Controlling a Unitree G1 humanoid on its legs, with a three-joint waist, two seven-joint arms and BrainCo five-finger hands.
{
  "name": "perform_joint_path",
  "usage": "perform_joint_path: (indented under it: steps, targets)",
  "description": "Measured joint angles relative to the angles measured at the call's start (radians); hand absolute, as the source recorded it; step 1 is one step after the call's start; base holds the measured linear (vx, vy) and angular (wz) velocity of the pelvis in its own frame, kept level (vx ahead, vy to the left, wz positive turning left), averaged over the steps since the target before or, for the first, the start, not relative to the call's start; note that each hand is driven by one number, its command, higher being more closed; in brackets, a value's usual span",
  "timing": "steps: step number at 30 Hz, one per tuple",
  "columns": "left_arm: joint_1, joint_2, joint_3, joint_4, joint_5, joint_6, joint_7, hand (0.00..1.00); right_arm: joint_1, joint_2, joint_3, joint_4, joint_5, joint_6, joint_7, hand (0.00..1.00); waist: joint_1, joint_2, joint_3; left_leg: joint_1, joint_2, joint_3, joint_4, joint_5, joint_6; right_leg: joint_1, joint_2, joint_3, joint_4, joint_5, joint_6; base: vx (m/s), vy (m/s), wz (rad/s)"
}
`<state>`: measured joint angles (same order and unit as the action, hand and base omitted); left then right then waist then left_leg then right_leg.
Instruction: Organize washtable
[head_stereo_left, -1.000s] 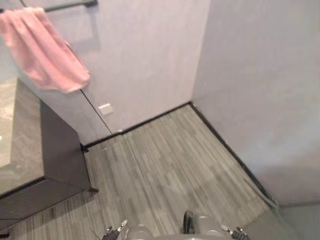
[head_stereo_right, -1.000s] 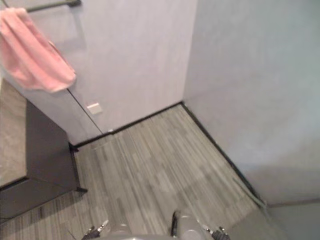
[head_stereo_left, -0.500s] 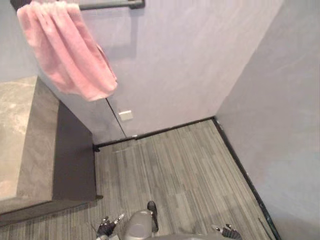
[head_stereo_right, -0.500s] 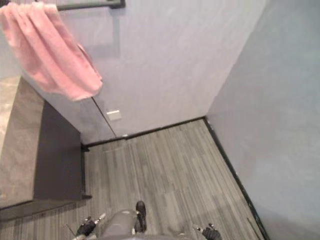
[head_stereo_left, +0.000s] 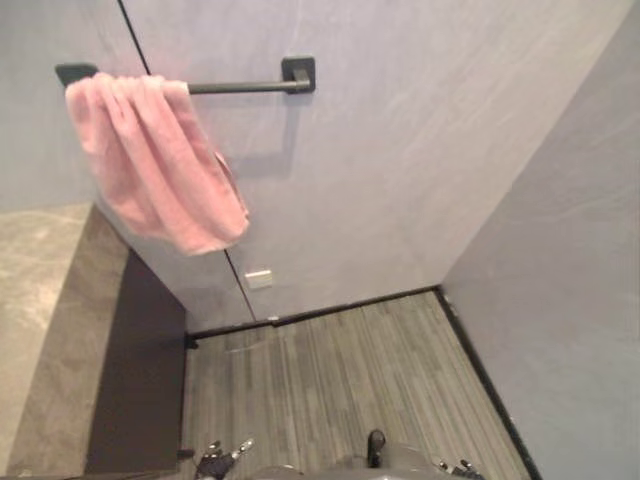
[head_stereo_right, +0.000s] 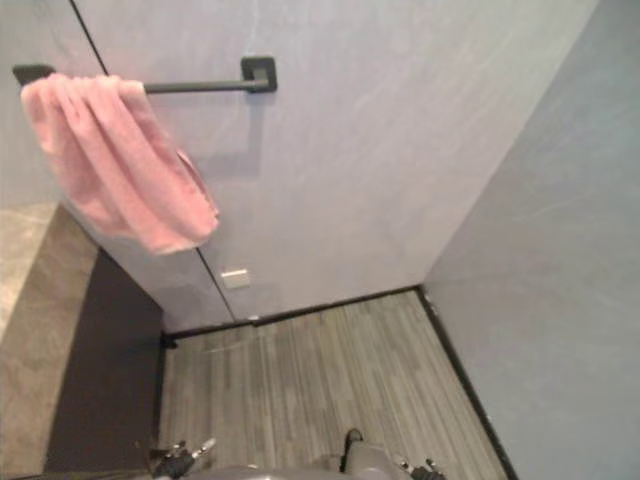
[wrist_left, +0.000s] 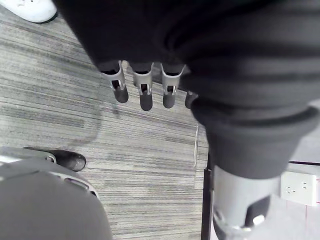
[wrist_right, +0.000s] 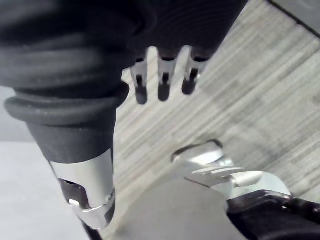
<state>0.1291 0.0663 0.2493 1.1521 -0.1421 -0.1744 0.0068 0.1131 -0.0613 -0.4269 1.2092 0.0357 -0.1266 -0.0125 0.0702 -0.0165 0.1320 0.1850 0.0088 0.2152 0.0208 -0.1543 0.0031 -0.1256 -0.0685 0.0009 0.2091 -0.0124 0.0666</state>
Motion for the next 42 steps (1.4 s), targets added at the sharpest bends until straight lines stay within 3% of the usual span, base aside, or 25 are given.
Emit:
perform_joint_path:
  steps: [1, 2, 9, 10, 26, 33, 35, 38, 39, 41, 42]
  targets:
    - [0.002, -0.009, 0.001, -0.001, 0.0, 0.0, 0.0, 0.0, 0.0, -0.008, 0.0, 0.001, 0.001, 0.0, 0.003, 0.0, -0.005, 0.017, -0.008, -0.012, 0.017, -0.023, -0.01, 0.006, -0.012, 0.019, 0.013, -0.025, -0.052, 0.013, -0.009, 0.15, -0.098, 0.22]
    - [0.002, -0.01, 0.001, -0.001, 0.0, 0.0, 0.0, 0.0, 0.0, -0.008, 0.0, 0.002, 0.001, 0.0, 0.003, 0.0, -0.005, 0.018, -0.009, -0.013, 0.019, -0.024, -0.011, 0.006, -0.013, 0.02, 0.014, -0.027, -0.056, 0.014, -0.01, 0.14, -0.12, 0.31]
    - [-0.001, -0.005, 0.027, -0.003, 0.0, -0.007, 0.001, 0.0, 0.0, 0.002, 0.015, 0.004, 0.039, -0.002, 0.017, 0.0, -0.003, 0.005, -0.012, -0.029, 0.06, -0.053, -0.021, 0.004, -0.039, 0.068, 0.051, -0.07, -0.169, 0.054, -0.03, 0.09, -0.061, 0.12]
    - [-0.015, 0.004, 0.021, 0.006, -0.003, -0.009, 0.02, 0.0, 0.0, 0.002, 0.074, 0.002, 0.082, -0.019, 0.017, 0.0, -0.004, -0.007, 0.004, -0.045, 0.026, -0.079, -0.004, 0.001, -0.037, 0.122, 0.027, -0.086, -0.284, 0.116, -0.012, 0.0, 0.0, 0.0]
    - [-0.014, 0.003, 0.024, 0.028, -0.003, -0.008, 0.015, 0.0, 0.012, 0.017, 0.002, 0.004, 0.163, -0.019, 0.016, 0.0, -0.002, 0.002, 0.0, -0.03, 0.026, -0.079, -0.006, 0.0, -0.037, 0.153, 0.017, -0.105, -0.308, 0.125, -0.011, -0.02, -0.008, 0.02]
    - [-0.013, 0.003, 0.016, 0.027, -0.003, -0.012, 0.02, 0.0, 0.013, 0.012, 0.046, -0.004, 0.172, -0.023, 0.013, 0.0, -0.001, 0.003, -0.001, -0.032, 0.026, -0.065, -0.011, 0.001, -0.037, 0.145, 0.016, -0.099, -0.306, 0.125, -0.01, -0.05, -0.024, -0.04]
    - [-0.013, 0.002, 0.011, 0.026, -0.003, -0.012, 0.021, 0.0, 0.011, 0.007, 0.066, -0.014, 0.187, -0.023, 0.013, 0.0, -0.001, 0.008, 0.002, -0.031, 0.027, -0.053, -0.015, 0.0, -0.036, 0.113, 0.014, -0.089, -0.248, 0.097, -0.005, -0.03, -0.009, -0.16]
    - [-0.014, 0.011, -0.014, 0.026, -0.003, -0.012, 0.021, 0.0, 0.017, 0.004, 0.085, -0.02, 0.2, -0.024, 0.011, 0.0, -0.002, 0.001, 0.014, 0.007, 0.005, -0.051, -0.032, -0.006, -0.026, 0.02, -0.022, -0.086, 0.023, -0.04, 0.008, 0.0, 0.021, 0.05]
    - [-0.013, 0.014, -0.015, 0.026, -0.003, -0.011, 0.021, 0.0, 0.022, 0.004, 0.095, -0.029, 0.202, -0.025, 0.012, 0.0, -0.002, -0.005, 0.017, 0.044, -0.015, -0.061, -0.058, -0.007, -0.005, -0.023, -0.05, -0.088, 0.155, -0.083, 0.026, 0.04, 0.046, 0.12]
    - [-0.01, 0.014, -0.02, 0.026, 0.0, -0.009, 0.02, 0.0, 0.026, -0.007, 0.121, -0.047, 0.208, -0.026, 0.014, 0.0, -0.01, 0.009, 0.033, 0.081, -0.021, -0.078, -0.08, 0.0, 0.013, -0.119, -0.066, -0.095, 0.362, -0.105, 0.03, 0.05, 0.044, 0.12]
    - [-0.01, 0.015, -0.02, 0.025, 0.0, -0.008, 0.019, 0.0, 0.029, -0.01, 0.129, -0.053, 0.209, -0.026, 0.014, 0.0, -0.014, 0.01, 0.033, 0.09, -0.017, -0.077, -0.076, -0.005, 0.017, -0.147, -0.06, -0.082, 0.372, -0.13, 0.025, 0.1, 0.063, 0.14]
